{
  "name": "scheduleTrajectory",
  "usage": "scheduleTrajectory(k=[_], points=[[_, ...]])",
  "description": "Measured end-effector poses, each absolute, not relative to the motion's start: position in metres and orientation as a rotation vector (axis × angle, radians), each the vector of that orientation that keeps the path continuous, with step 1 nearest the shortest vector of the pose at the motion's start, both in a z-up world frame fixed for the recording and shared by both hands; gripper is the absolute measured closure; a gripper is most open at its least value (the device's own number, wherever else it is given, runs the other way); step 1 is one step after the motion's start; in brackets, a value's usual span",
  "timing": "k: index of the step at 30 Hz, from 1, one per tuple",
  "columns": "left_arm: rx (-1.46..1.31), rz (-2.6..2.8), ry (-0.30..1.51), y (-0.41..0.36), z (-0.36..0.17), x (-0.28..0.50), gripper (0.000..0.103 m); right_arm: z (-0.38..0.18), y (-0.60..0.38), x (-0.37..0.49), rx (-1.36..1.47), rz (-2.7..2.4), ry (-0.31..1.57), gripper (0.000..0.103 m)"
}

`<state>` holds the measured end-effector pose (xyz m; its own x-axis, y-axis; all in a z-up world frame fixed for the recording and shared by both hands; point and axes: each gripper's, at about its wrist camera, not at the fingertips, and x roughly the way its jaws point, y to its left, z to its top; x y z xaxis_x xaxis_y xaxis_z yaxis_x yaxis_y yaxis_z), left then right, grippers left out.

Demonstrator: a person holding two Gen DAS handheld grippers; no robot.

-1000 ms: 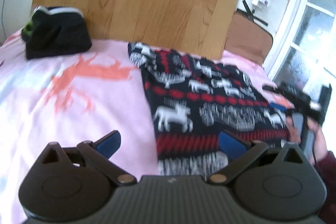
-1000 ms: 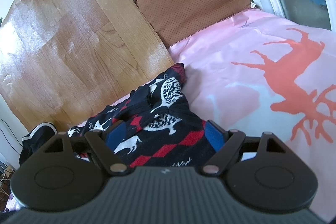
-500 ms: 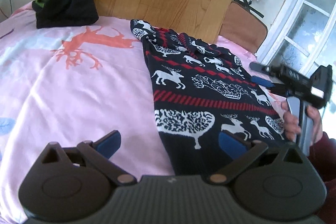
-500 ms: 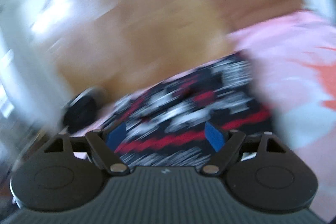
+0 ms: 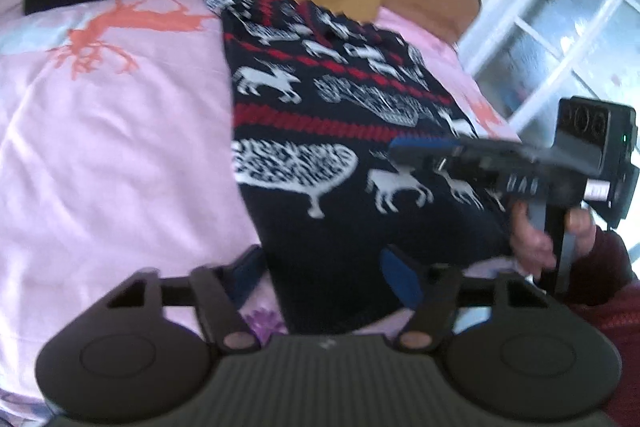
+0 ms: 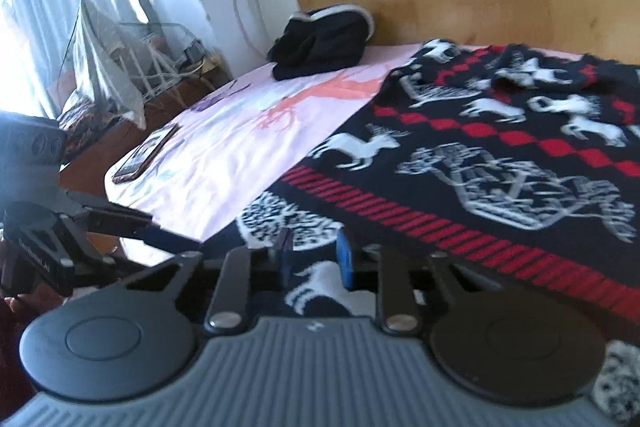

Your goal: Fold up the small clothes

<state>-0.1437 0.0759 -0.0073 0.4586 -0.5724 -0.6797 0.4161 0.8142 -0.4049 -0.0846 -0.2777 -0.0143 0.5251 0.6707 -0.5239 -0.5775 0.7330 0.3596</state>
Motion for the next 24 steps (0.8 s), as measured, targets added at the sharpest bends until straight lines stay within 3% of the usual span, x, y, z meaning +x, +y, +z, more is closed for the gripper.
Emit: scheduleTrajectory(k=[3,5,7,10,12,14,15,16,18,19,24], points=[[-0.186,-0.625,0.932,0.075,-0.008,-0.142,0.055,-0.01,-0.314,-0.09,0.203,0.635,0.646,0.076],[-0.206,-0.634,0.95,0.078,-0.007,-0.138,0.055,-0.006,-0.35,-0.101,0.227,0.512,0.624,0.074],[-0.239,-0.643,0.969,0.082,-0.008,-0.134,0.046,-0.004,-0.385,-0.116,0.249,0.381,0.612,0.074],[-0.266,-0.696,0.985,0.082,-0.009,-0.13,0.027,-0.007,-0.427,-0.147,0.288,0.222,0.624,0.061],[-0.245,-0.707,0.988,0.075,-0.007,-0.129,0.028,-0.013,-0.439,-0.172,0.302,0.161,0.639,0.05],[-0.225,-0.709,0.999,0.071,-0.007,-0.127,0.049,-0.021,-0.444,-0.19,0.311,0.139,0.674,0.047],[-0.224,-0.705,1.02,0.071,-0.008,-0.124,0.074,-0.025,-0.442,-0.195,0.313,0.14,0.699,0.047],[-0.232,-0.696,1.044,0.072,-0.01,-0.121,0.092,-0.03,-0.44,-0.198,0.311,0.144,0.726,0.046],[-0.288,-0.688,1.084,0.077,-0.014,-0.114,0.092,-0.033,-0.433,-0.203,0.278,0.161,0.709,0.063],[-0.315,-0.689,1.091,0.08,-0.015,-0.112,0.092,-0.033,-0.43,-0.201,0.271,0.187,0.718,0.092],[-0.445,-0.71,0.971,0.096,0.008,-0.103,0.093,-0.015,-0.446,-0.186,0.381,0.274,0.611,0.096]])
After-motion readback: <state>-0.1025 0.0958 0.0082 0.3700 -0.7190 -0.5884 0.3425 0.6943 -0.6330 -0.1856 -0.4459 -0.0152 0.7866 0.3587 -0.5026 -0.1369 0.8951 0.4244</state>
